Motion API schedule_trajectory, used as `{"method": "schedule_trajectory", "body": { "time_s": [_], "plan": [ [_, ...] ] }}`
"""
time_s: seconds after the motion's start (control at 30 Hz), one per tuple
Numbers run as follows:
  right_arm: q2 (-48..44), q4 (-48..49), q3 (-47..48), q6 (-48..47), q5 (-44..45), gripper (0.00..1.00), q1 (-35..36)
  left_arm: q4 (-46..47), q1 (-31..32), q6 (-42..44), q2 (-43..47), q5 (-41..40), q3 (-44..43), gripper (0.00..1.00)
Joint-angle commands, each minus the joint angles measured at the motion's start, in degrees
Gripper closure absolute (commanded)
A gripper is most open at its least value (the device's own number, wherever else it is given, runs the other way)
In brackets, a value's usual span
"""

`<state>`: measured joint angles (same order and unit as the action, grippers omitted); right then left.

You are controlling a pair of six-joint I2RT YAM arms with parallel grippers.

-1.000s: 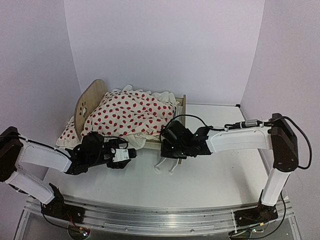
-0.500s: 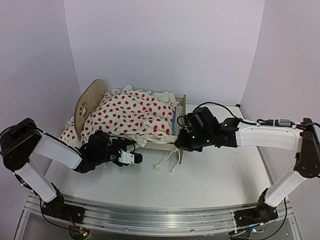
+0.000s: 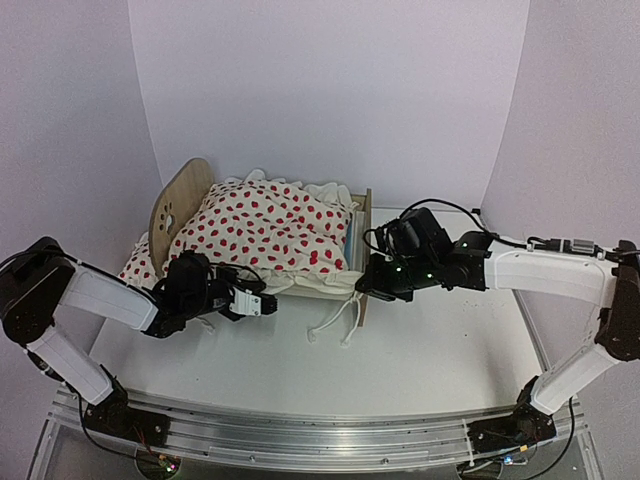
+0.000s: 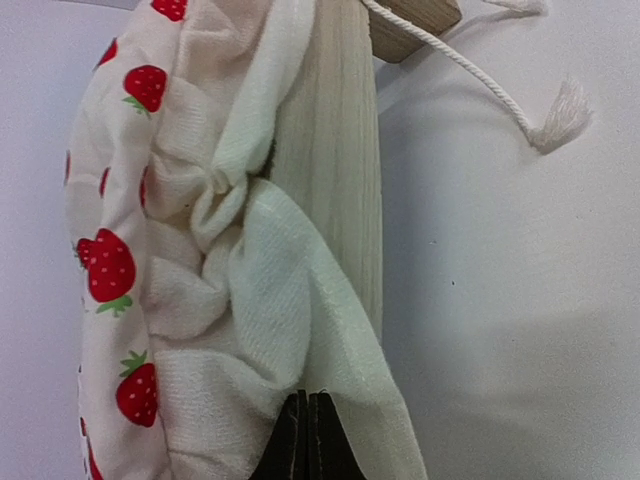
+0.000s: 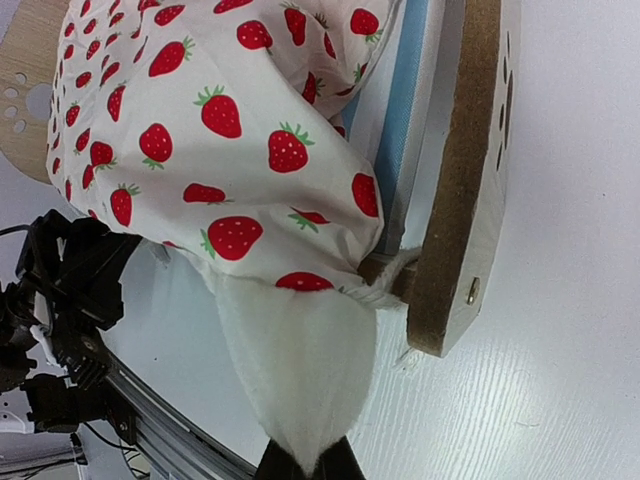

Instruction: Set up the pet bed

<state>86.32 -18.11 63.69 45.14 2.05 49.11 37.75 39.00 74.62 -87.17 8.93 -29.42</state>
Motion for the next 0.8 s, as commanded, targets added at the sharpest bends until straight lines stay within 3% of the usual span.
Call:
{"method": "schedule_trajectory", "body": {
  "time_s": [0.0, 0.2, 0.43, 0.63, 0.77],
  "plan": [
    [-1.44, -0.53, -0.66, -0.59, -1.58, 1.00, -1.49, -1.45, -0.61, -4.37, 6.20, -1.79, -0.58, 1.00],
    [-2.35, -2.63, 0.31, -1.98, -3.46, 1.00, -2.95, -9.71, -0.88, -8.80, 10.72, -2.65, -2.54, 1.00],
    [-4.25, -5.72, 0.94, -3.55, -3.62, 1.00, -4.07, -21.89, -5.65, -17.31, 19.37, 9.40, -5.95, 1.00],
    [-1.40, -5.81, 1.72, -3.71, -7.10, 1.00, -4.20, -27.04, -6.27, -17.95, 23.31, 14.54, -5.52, 1.00],
    [-1.76, -6.60, 1.97, -4.57, -6.87, 1.00, -5.08, -26.48, -8.34, -21.36, 24.16, 12.21, -5.57, 1.00]
  ]
}}
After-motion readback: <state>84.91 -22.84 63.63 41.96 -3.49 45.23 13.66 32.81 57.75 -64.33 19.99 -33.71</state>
